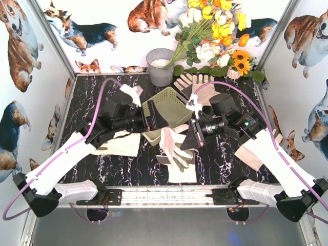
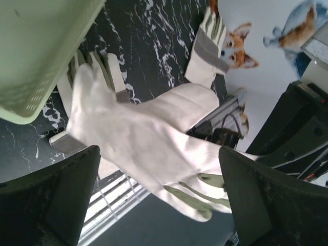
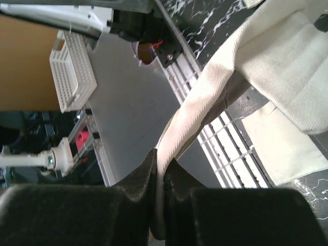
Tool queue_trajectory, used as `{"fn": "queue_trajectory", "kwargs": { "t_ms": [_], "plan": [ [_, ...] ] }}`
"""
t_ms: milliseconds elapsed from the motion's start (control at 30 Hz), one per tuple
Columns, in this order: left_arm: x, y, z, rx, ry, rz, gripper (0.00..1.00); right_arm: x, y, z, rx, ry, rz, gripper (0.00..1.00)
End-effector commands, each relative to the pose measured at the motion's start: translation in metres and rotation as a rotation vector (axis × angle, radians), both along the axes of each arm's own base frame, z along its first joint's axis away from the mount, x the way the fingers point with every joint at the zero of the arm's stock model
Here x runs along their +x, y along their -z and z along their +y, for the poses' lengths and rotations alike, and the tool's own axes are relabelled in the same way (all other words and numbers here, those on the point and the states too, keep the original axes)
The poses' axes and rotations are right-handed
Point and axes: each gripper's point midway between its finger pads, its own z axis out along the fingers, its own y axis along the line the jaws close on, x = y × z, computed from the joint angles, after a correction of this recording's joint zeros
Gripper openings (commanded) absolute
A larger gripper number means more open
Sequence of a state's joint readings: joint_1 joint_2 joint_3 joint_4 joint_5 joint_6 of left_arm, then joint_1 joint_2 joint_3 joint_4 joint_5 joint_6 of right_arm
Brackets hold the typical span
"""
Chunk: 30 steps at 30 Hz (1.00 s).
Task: Put the gloves into the storage basket
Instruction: Pair the glove with the glove.
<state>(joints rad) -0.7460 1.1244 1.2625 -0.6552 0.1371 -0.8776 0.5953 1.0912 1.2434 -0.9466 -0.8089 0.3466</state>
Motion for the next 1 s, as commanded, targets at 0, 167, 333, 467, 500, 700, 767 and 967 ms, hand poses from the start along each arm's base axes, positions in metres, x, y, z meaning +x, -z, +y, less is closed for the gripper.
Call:
{"fn": "queue_trajectory", "kwargs": {
  "t_ms": [0,167,333,467,500,700,767,967],
  "plan": [
    [-0.012,-0.010,-0.014,0.030,0.239,-0.118,0.94,-0.028,-0.025,-0.006,0.092,-0.178,-0.111,0.00],
    [-0.024,-0.012,-0.038,-0.057,0.397,-0.137,0.98,-0.046,-0.041,-0.012,0.179,-0.249,-0.223,0.00],
    [-0.033,-0.013,-0.054,-0.126,0.501,-0.117,1.00,-0.063,-0.049,-0.016,0.232,-0.314,-0.204,0.00],
    [-0.036,-0.025,-0.062,-0.175,0.549,-0.153,1.00,-0.075,-0.055,-0.019,0.265,-0.364,-0.167,0.00],
    [-0.037,-0.027,-0.066,-0.193,0.563,-0.151,1.00,-0.077,-0.056,-0.019,0.269,-0.371,-0.158,0.00],
    [-0.054,-0.027,-0.083,-0.250,0.662,-0.115,1.00,-0.081,-0.058,-0.020,0.276,-0.396,-0.128,0.00],
    [-0.069,-0.025,-0.089,-0.278,0.717,-0.084,1.00,-0.081,-0.059,-0.020,0.276,-0.396,-0.136,0.00],
    [-0.099,-0.017,-0.093,-0.309,0.796,-0.012,1.00,-0.075,-0.049,-0.022,0.222,-0.368,-0.174,0.00]
  ]
}}
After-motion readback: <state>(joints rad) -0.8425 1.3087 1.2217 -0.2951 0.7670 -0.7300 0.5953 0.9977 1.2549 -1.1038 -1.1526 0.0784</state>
